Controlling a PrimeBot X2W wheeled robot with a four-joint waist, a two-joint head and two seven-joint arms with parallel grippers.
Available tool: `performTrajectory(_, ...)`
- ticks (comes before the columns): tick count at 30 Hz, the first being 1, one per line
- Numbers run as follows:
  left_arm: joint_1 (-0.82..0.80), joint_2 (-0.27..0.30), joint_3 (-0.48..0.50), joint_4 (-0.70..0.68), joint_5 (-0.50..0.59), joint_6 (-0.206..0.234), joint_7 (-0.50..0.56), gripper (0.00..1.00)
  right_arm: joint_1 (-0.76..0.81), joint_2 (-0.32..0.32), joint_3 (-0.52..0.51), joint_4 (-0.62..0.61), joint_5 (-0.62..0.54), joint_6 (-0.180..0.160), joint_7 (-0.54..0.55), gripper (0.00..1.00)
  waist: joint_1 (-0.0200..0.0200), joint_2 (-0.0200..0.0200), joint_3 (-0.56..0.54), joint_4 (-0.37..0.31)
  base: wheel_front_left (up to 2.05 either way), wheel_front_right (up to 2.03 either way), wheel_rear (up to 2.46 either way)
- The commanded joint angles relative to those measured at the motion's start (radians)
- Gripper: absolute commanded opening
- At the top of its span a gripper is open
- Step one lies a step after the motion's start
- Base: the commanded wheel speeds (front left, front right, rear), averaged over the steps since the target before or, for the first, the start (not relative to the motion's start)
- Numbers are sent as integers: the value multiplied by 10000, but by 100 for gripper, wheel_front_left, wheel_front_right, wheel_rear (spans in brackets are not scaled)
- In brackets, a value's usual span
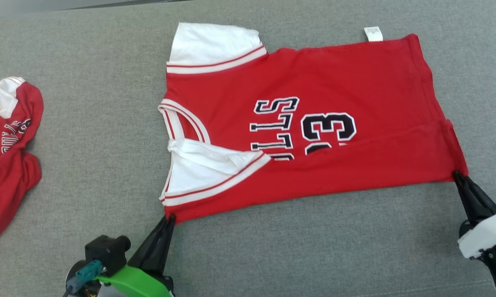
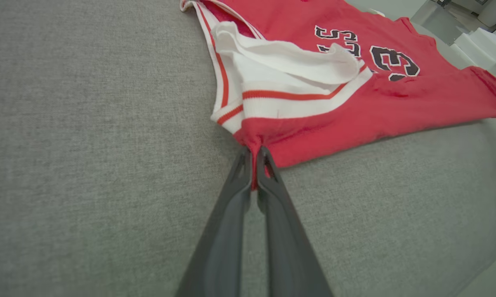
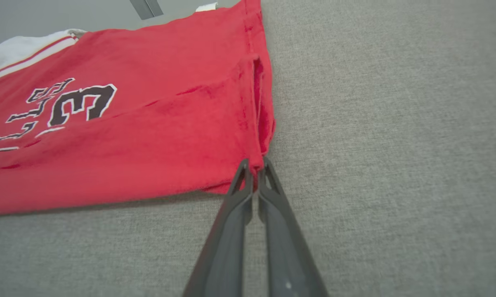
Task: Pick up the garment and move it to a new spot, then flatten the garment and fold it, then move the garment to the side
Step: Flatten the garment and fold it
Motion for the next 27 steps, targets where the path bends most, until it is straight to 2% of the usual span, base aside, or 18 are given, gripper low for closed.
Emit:
performTrajectory(1,318,193,-14,-256,-22,136,168,0,315,-130,-123,-138,81,-18,-24,0,0,-1,-71,8,0,0,0)
performTrajectory(6,819,616,-118,-1211,-59,460,794,0,1171,-448,-356,-554,69,-18,-24,0,0,-1,-120,55,0,0,0)
performTrajectory(13,1317,964,-243,-1871,-283,731,1514,0,1836,-500,-461,-876,79,-20,-24,0,0,-1,-231,-14,0,0,0)
performTrajectory(22,1178,683,-493,-1299,-408,1027,2079,0,1542,-474,103,-304,81,-20,-24,0,0,-1,-314,-107,0,0,0)
performTrajectory(26,1083,637,-502,-1110,-255,1049,1948,0,1439,-521,215,-119,-24,-20,-24,0,0,-1,-312,-108,0,0,0)
performTrajectory(27,1054,627,-511,-1080,-208,1050,1899,17,1393,-531,215,-97,-47,-20,-24,31,0,-1,-308,-108,0,0,0)
